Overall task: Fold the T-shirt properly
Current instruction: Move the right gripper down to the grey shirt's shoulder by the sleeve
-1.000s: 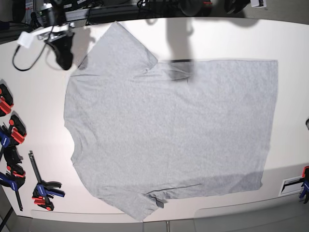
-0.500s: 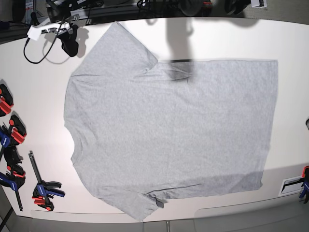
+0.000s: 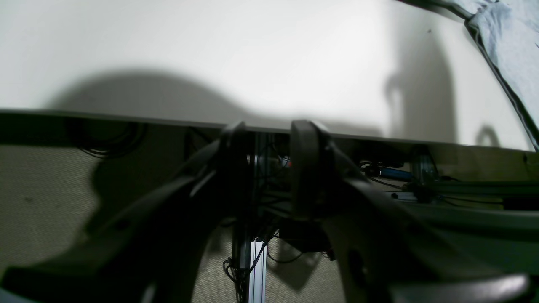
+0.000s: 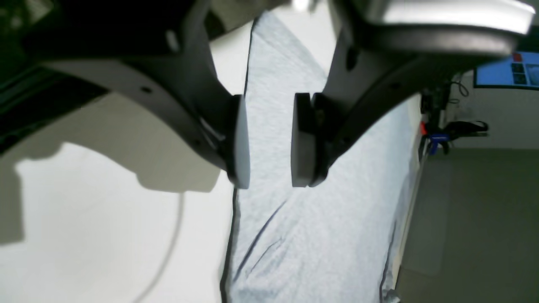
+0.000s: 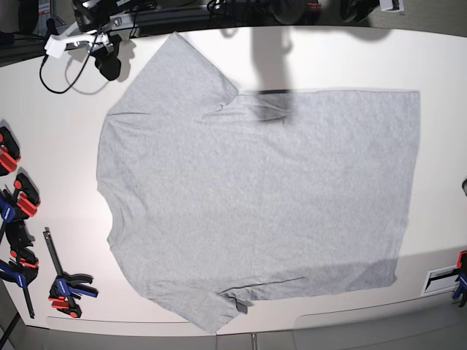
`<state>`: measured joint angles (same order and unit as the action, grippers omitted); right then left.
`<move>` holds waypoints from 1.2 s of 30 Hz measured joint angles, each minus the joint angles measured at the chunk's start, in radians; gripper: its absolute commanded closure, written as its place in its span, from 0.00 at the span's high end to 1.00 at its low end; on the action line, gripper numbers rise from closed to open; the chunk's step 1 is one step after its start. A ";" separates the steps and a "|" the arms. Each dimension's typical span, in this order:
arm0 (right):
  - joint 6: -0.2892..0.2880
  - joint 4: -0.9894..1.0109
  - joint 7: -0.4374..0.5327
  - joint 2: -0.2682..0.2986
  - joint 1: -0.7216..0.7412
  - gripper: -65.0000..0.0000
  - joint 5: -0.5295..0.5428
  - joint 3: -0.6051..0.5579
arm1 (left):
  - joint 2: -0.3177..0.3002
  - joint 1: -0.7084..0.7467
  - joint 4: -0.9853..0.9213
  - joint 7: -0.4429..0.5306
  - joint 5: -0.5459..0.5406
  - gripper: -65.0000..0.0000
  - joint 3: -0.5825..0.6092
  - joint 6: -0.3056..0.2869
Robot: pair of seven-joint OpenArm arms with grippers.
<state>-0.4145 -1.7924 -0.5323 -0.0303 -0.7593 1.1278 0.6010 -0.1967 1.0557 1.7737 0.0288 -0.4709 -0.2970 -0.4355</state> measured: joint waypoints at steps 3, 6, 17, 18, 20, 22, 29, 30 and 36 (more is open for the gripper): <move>0.000 0.000 0.011 0.000 0.000 0.26 -0.041 -0.039 | 0.000 -0.001 0.000 0.000 0.000 0.26 0.000 0.000; 0.003 0.000 0.024 0.000 0.000 0.26 -0.087 -0.101 | 0.000 -0.002 0.000 0.000 0.000 0.26 0.000 0.000; 0.200 0.001 0.067 0.000 -0.001 0.26 -0.212 -0.225 | 0.000 -0.017 0.000 -0.003 0.000 0.26 0.000 0.000; 0.200 0.001 0.067 0.000 0.000 0.26 -0.225 -0.225 | 0.000 -0.017 0.000 -0.003 0.000 0.26 0.000 0.000; 0.206 0.007 0.068 0.003 0.001 0.26 -0.240 -0.225 | 0.000 -0.017 0.000 -0.003 0.000 0.26 0.000 0.000; 0.205 0.043 0.088 0.003 0.003 0.26 -0.226 -0.225 | 0.000 -0.018 0.000 -0.003 0.000 0.26 0.000 0.000; 0.110 0.188 0.132 0.005 0.064 0.26 -0.158 -0.224 | 0.000 -0.026 0.000 -0.007 0.000 0.26 0.000 0.000; 0.102 0.197 0.131 0.005 0.071 0.26 -0.158 -0.224 | 0.000 -0.025 0.000 -0.007 0.000 0.26 0.000 0.000; 0.072 0.203 0.128 0.005 0.079 0.26 -0.159 -0.224 | 0.000 -0.025 0.000 -0.007 0.000 0.26 0.000 0.000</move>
<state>-0.3420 -1.5894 -0.4042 -0.0250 -0.6807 0.9691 0.3775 -0.1970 1.0306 1.7737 0.0219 -0.4709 -0.2970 -0.4351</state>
